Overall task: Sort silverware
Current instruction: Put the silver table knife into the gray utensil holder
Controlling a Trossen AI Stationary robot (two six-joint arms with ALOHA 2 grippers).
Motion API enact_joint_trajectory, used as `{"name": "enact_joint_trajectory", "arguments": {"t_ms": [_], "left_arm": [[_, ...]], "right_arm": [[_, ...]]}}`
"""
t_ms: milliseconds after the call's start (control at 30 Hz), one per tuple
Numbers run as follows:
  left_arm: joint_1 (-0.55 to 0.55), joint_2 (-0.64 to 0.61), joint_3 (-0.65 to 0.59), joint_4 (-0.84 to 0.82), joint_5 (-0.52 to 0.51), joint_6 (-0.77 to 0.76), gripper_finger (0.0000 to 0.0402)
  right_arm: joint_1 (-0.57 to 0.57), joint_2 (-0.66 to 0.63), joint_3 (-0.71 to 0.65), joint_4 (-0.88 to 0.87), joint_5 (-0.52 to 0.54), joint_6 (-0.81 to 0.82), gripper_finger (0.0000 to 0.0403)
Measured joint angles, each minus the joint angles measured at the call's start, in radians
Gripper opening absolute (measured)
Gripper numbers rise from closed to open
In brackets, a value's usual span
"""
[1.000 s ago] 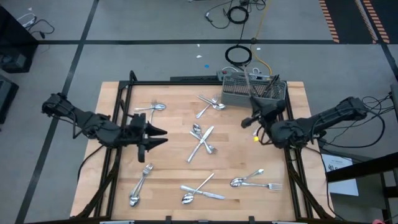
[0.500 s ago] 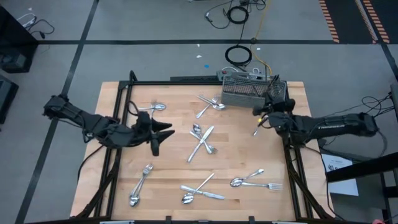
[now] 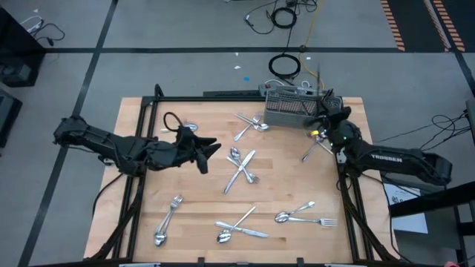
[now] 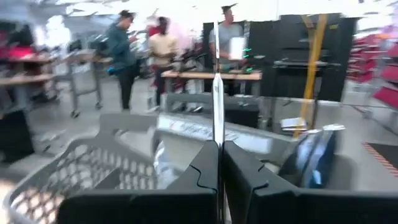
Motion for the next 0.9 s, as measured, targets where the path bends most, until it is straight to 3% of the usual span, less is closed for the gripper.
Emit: {"name": "enact_joint_trajectory", "arguments": {"t_ms": [67,333,733,900], "left_arm": [[0.002,0.010,0.000,-0.004,0.010,0.000,0.0157],[0.003,0.012,0.000,-0.010,0.049,0.016,0.0157],[0.003,0.012,0.000,-0.014,0.056,0.042,0.0157],[0.003,0.012,0.000,-0.014,0.079,0.047,0.0157]], "right_arm": [[-0.049,0.027,0.000,-0.003,-0.054,-0.002,0.0000],[-0.143,0.118,0.000,0.072,-0.076,0.010,0.0000],[-0.150,0.223,0.000,0.069,-0.085,0.126,0.0000],[-0.150,0.228,0.000,0.069,-0.083,0.162,0.0027]]}}
